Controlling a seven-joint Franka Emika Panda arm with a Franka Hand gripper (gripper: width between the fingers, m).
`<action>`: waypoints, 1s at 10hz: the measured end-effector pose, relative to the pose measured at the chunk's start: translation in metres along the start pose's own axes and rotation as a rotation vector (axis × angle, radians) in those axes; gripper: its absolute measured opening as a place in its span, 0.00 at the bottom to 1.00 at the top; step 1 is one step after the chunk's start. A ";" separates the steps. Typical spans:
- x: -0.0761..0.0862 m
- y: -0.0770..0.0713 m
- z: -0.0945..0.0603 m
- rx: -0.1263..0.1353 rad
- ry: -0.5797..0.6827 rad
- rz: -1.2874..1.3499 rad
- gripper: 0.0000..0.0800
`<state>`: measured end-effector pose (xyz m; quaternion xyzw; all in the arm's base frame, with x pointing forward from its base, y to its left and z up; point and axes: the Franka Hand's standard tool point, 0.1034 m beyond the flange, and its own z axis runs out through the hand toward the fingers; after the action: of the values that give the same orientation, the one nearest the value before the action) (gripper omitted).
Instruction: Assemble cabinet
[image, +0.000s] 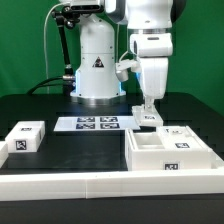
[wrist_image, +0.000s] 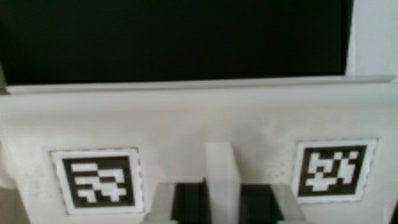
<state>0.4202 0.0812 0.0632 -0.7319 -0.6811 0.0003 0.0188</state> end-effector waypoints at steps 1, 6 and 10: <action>-0.004 0.003 0.000 -0.002 0.001 0.010 0.09; -0.023 0.022 -0.003 -0.007 0.004 0.056 0.09; -0.012 0.042 0.001 0.030 0.004 0.104 0.09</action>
Offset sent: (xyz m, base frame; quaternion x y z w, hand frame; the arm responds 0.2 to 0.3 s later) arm 0.0098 -0.0091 -0.0015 0.0058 0.0163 0.0024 0.9998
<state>0.4610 0.0667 0.0611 -0.7660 -0.6420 0.0101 0.0312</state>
